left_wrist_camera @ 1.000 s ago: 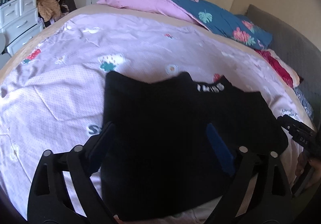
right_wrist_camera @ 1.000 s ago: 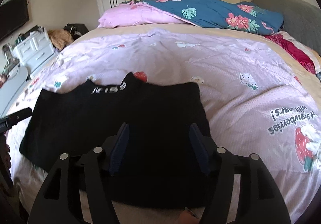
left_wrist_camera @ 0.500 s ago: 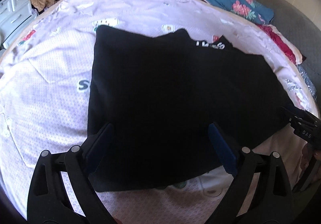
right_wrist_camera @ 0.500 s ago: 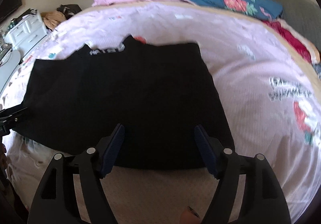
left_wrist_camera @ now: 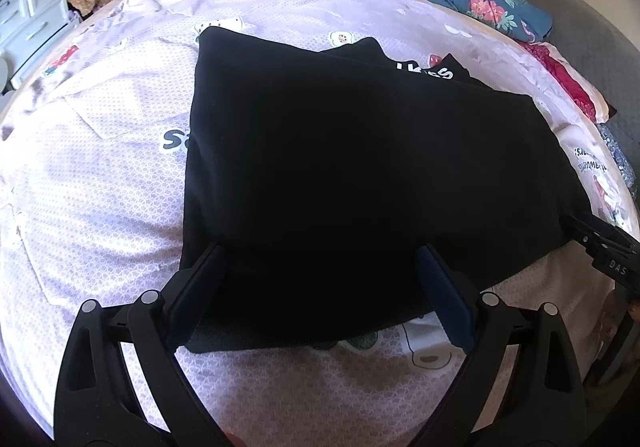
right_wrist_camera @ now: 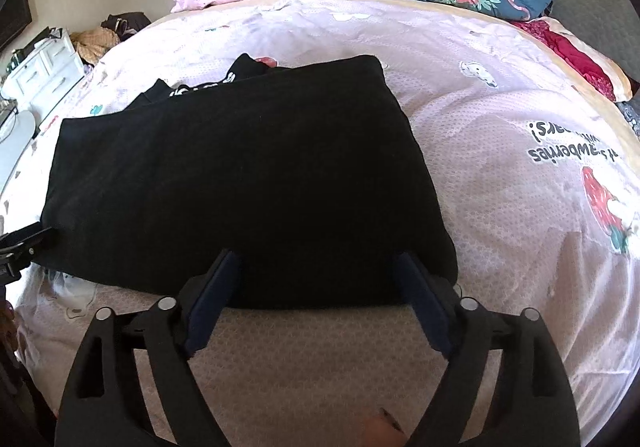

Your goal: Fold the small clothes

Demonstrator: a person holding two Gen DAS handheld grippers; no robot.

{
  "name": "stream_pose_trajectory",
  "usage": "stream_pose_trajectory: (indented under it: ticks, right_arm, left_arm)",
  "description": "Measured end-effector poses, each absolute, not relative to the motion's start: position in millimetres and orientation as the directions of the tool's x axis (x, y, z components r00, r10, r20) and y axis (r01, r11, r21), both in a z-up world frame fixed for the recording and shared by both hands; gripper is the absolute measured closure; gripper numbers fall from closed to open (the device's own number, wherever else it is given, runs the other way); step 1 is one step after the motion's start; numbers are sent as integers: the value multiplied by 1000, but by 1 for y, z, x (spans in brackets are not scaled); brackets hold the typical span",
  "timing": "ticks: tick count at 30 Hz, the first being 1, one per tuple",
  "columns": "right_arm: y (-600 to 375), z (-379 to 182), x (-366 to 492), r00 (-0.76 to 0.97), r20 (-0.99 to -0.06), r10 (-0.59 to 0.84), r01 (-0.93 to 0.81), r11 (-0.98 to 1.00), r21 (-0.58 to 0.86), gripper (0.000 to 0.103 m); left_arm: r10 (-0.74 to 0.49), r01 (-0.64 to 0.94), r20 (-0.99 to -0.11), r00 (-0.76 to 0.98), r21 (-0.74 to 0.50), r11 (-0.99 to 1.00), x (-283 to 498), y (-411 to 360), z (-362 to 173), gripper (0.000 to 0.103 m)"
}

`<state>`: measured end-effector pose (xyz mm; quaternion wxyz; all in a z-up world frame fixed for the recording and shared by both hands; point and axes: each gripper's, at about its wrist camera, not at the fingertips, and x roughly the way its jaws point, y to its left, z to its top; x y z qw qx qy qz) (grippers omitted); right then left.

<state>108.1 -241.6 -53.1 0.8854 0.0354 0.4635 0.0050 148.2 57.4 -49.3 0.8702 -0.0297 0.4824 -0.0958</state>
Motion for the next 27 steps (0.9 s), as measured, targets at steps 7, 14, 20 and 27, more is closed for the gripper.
stream_pose_trajectory:
  ticks: [7,14,20,27]
  right_arm:
    - [-244,-37,96,614,-788,44,23,997,73,6]
    - [-246,-26,83,635,-772,33,25,998,63,4]
    - [-244,-17,71,648,-761,32,11,999,52,4]
    - [-228,-5,61,661,-749,44,-29,999,33,4]
  left_arm:
    - [-201,127,-830,520,-157,979,140,60,-43,15]
    - [-207,123,-824,527,-167,978,132,60,-34,11]
    - [-209,123,-821,531,-169,978,122,58,-27,9]
    - [-197,103,-820,537,-169,980,110,68,-23,9]
